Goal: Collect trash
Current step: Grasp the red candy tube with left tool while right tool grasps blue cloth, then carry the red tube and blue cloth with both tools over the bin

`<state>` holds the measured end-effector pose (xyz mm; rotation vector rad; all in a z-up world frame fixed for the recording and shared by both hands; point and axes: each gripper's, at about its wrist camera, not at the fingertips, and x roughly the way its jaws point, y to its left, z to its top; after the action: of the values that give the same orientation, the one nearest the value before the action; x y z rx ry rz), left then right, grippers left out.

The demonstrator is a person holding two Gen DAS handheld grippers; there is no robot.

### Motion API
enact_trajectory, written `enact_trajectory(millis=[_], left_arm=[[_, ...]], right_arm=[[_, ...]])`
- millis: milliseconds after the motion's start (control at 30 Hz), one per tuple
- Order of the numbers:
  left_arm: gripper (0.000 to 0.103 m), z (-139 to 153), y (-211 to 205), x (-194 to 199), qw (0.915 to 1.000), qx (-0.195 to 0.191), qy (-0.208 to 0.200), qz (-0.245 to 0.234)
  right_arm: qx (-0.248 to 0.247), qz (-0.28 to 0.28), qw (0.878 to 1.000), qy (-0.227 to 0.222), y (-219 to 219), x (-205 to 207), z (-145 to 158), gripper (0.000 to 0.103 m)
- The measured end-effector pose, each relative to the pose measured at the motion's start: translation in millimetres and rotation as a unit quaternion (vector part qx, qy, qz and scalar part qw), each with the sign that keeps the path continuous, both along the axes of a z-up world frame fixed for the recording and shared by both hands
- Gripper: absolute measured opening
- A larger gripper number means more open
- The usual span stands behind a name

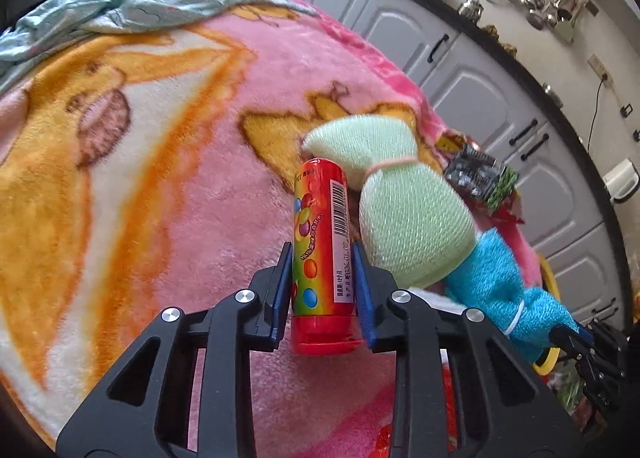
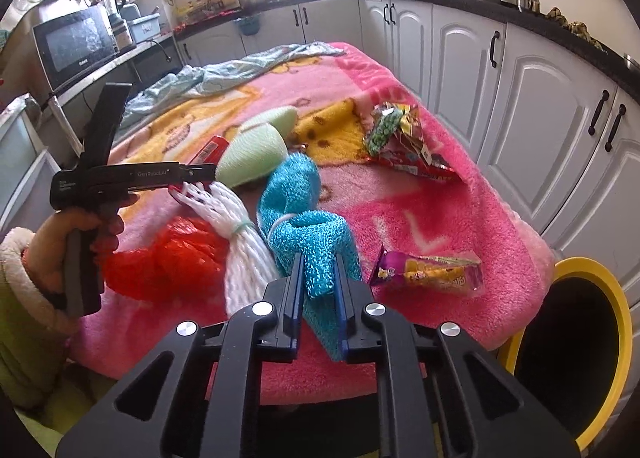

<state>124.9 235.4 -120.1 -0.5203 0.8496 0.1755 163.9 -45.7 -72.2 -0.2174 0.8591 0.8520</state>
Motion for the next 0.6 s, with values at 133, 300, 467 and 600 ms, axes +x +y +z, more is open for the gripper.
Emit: enact_trajectory(millis=[133, 300, 467, 600], left_arm=[[0.022, 19.6, 1.0, -7.3, 0.9995, 0.021, -0.021, 0.009], [0.022, 41.9, -6.5, -12.3, 0.9982, 0.040, -0.045, 0.003], [0.022, 60.8, -24.5, -15.1, 0.9963, 0.050, -0.068, -0.019], [0.022, 71.8, -42.0, -14.8, 0.9943, 0.056, -0.082, -0.039]], right_arm=[[0.014, -0.003, 1.000, -0.010, -4.5, -0.9, 13.3, 0.011], [0.032, -0.011, 0.999, -0.024, -12.1, 0.0, 30.6, 0.010], [0.048, -0.022, 0.998, -0.032, -23.3, 2.4, 44.9, 0.010], [0.065, -0.035, 0.997, -0.038, -35.6, 5.3, 57.8, 0.010]])
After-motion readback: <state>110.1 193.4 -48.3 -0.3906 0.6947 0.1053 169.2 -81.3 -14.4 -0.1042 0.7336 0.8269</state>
